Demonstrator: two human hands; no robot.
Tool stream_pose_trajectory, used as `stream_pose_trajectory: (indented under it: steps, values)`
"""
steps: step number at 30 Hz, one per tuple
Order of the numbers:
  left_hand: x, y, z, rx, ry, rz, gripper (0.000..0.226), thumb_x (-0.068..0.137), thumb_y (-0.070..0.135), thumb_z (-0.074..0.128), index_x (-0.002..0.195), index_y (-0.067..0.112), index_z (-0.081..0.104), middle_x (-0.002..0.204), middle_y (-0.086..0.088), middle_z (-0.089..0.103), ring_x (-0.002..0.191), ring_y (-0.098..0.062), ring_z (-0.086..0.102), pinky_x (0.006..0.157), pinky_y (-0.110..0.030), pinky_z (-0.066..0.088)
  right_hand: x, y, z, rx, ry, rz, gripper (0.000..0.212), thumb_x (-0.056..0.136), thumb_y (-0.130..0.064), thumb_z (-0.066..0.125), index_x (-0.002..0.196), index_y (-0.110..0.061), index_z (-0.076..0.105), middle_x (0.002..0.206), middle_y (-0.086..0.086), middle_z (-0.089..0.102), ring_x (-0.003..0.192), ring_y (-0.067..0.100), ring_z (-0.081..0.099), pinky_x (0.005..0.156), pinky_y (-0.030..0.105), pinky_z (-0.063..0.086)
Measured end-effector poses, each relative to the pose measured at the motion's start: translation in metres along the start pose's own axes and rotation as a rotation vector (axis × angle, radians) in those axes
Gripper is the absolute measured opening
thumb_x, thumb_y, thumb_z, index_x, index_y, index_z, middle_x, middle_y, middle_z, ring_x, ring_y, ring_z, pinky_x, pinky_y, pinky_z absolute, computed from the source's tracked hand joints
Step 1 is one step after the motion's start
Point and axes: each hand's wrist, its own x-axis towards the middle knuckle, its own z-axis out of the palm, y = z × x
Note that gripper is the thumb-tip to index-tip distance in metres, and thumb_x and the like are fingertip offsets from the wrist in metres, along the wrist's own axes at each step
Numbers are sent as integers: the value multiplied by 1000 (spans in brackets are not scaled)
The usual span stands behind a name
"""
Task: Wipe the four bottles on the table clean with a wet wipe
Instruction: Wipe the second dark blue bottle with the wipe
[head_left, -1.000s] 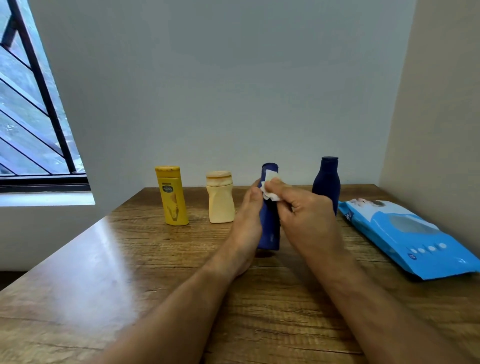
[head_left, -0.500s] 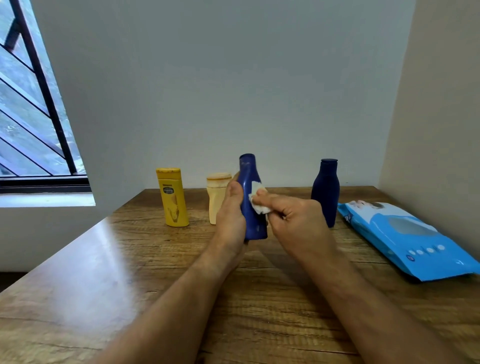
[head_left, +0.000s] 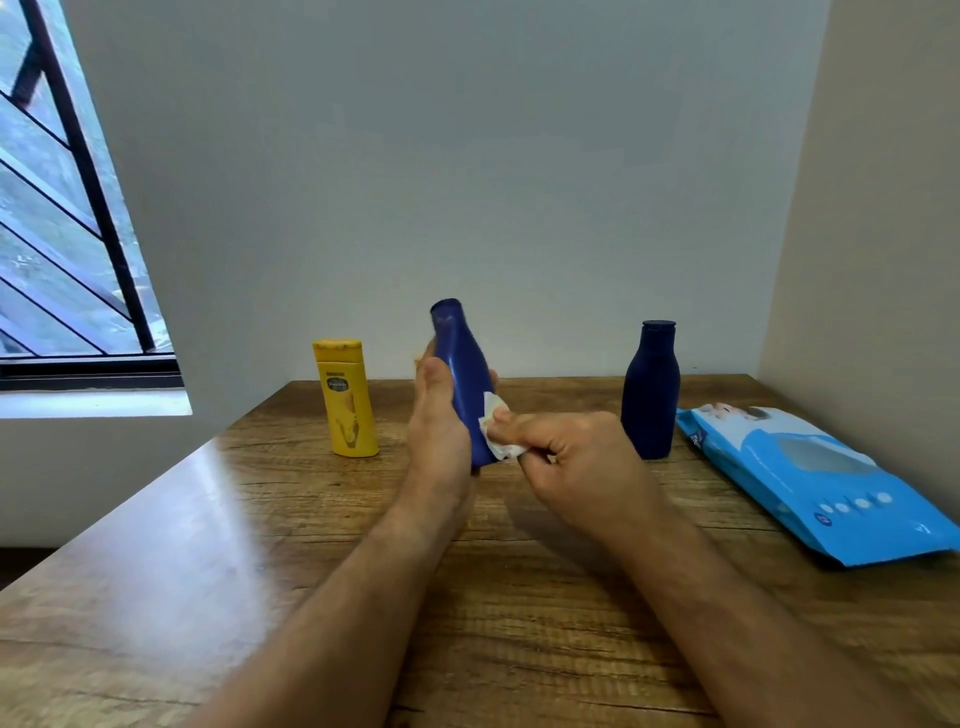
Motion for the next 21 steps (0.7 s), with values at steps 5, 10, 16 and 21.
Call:
stream_pose_trajectory:
  steps: [5, 10, 16, 21]
  values:
    - [-11, -13, 12, 49, -208, -117, 45, 105, 45, 35, 141, 24, 54, 125, -18, 67, 117, -33, 64, 106, -51, 49, 5, 2, -4, 52, 304, 9, 29, 94, -11, 62, 120, -20, 68, 118, -6, 71, 108, 1, 63, 97, 23, 51]
    - [-5, -6, 8, 20, -178, -46, 38, 107, 40, 36, 140, 29, 50, 109, -14, 64, 96, -27, 62, 100, -55, 49, 2, 2, -4, 80, 105, 21, 25, 94, -23, 63, 118, -25, 70, 109, -12, 73, 96, -5, 65, 86, 20, 55]
    - [10, 4, -2, -30, -63, 43, 48, 104, 48, 37, 148, 30, 41, 114, -13, 63, 89, -23, 68, 78, -38, 59, 3, 3, -5, 5, -25, -64, 27, 90, -17, 68, 116, -23, 70, 112, -11, 72, 105, -4, 64, 89, 20, 55]
    - [3, -4, 7, -32, -124, 12, 36, 105, 48, 33, 129, 43, 59, 109, -10, 68, 93, -20, 65, 87, -41, 56, 9, 7, -2, -21, 131, -129, 30, 92, -12, 64, 120, -22, 68, 119, -6, 70, 110, 0, 63, 98, 18, 49]
